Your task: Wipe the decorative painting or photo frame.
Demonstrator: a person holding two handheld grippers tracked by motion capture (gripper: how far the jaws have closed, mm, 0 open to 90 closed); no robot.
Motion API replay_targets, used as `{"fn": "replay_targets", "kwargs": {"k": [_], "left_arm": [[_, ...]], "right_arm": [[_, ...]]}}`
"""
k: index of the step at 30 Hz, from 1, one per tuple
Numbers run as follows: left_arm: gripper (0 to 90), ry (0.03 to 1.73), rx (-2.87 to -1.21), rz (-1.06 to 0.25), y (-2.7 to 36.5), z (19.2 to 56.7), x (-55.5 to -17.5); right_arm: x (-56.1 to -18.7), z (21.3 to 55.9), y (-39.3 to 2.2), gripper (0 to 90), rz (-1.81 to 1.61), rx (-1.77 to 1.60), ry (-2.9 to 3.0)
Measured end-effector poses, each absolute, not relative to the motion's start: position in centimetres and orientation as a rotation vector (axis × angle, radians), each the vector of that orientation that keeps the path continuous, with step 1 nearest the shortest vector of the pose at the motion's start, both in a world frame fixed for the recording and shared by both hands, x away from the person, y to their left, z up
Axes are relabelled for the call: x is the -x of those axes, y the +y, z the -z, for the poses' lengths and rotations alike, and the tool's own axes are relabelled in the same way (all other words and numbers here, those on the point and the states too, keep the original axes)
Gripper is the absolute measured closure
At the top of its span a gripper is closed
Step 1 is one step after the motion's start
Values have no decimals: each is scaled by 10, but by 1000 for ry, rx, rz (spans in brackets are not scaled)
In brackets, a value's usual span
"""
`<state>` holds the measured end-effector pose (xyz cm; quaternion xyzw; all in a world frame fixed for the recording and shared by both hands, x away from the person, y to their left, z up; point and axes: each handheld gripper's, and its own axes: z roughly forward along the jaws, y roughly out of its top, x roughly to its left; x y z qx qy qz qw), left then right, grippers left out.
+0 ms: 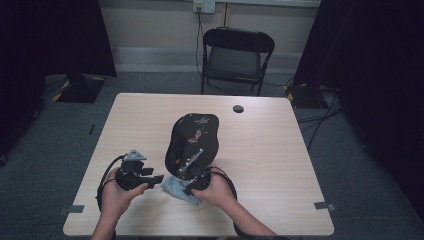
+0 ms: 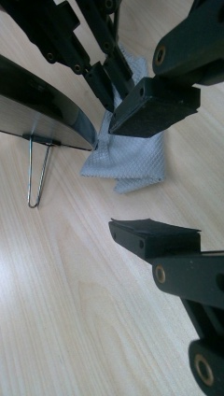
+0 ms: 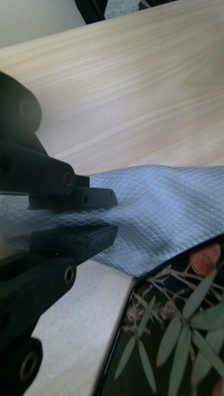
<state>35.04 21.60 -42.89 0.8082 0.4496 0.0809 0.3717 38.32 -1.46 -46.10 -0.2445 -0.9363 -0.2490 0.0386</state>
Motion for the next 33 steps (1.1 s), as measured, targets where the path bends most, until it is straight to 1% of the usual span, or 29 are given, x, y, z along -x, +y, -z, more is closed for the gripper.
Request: {"fn": "replay_targets", "kwargs": {"k": [7, 24, 33], "left_arm": [[443, 1174, -2062, -214, 220, 431, -350], [434, 1190, -2062, -212, 222, 434, -346], [434, 1189, -2058, -201, 223, 435, -346]], "right_arm": [[-386, 455, -16, 819, 781, 750, -2879], [-377, 409, -19, 820, 850, 666, -2939], [-374, 391, -16, 821, 869, 627, -2960]]}}
